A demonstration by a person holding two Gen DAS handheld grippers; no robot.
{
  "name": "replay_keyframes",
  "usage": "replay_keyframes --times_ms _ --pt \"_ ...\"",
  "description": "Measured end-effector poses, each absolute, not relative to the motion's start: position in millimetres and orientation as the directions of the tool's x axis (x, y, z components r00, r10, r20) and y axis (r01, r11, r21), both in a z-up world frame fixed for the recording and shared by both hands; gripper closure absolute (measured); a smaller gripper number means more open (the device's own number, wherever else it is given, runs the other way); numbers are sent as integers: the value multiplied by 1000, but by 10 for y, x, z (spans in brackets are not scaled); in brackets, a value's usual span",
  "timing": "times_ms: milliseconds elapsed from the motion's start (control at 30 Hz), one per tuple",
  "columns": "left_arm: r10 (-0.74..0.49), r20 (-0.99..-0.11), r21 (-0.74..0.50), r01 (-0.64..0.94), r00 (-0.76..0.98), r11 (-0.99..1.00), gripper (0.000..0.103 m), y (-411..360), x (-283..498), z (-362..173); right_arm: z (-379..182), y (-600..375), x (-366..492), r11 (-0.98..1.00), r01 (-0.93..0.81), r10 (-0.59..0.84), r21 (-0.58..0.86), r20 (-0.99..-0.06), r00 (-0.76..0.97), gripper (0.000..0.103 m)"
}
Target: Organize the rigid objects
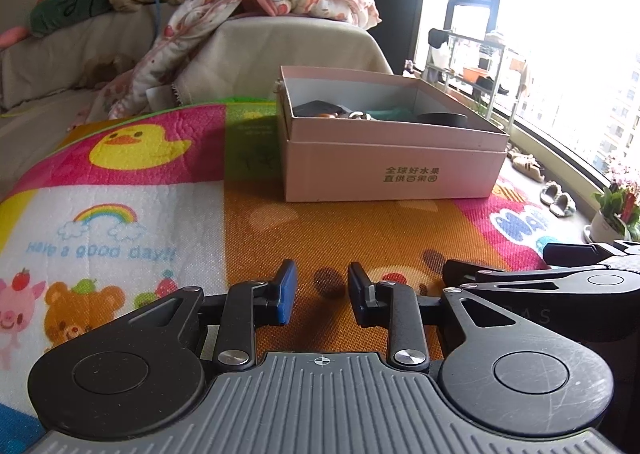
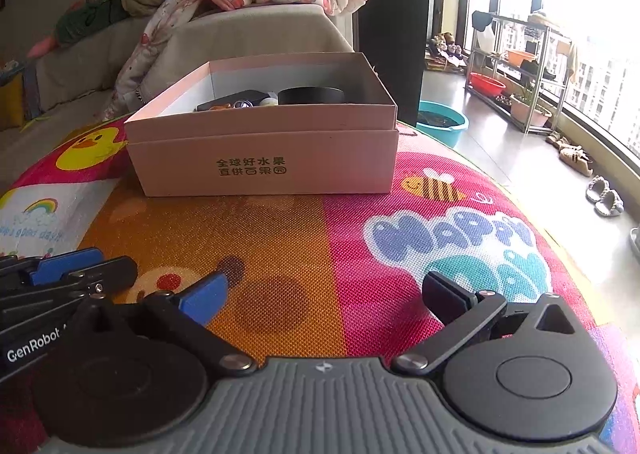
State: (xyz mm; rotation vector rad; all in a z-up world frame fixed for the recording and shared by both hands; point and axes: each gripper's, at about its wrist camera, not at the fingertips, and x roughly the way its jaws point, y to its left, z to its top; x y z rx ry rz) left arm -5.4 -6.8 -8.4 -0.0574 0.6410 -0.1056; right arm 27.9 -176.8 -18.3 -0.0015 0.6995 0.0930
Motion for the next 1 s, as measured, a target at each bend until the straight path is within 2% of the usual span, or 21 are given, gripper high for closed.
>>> replay_keyframes --times_ms 367,1000 --pt "-136 -588 -123 77 797 989 72 -18 -54 -88 -190 -1793 280 996 -84 89 38 -641 762 0" --pt "-107 -593 -73 79 798 994 72 -85 -54 -87 -181 -1799 304 995 -93 90 29 -644 759 0"
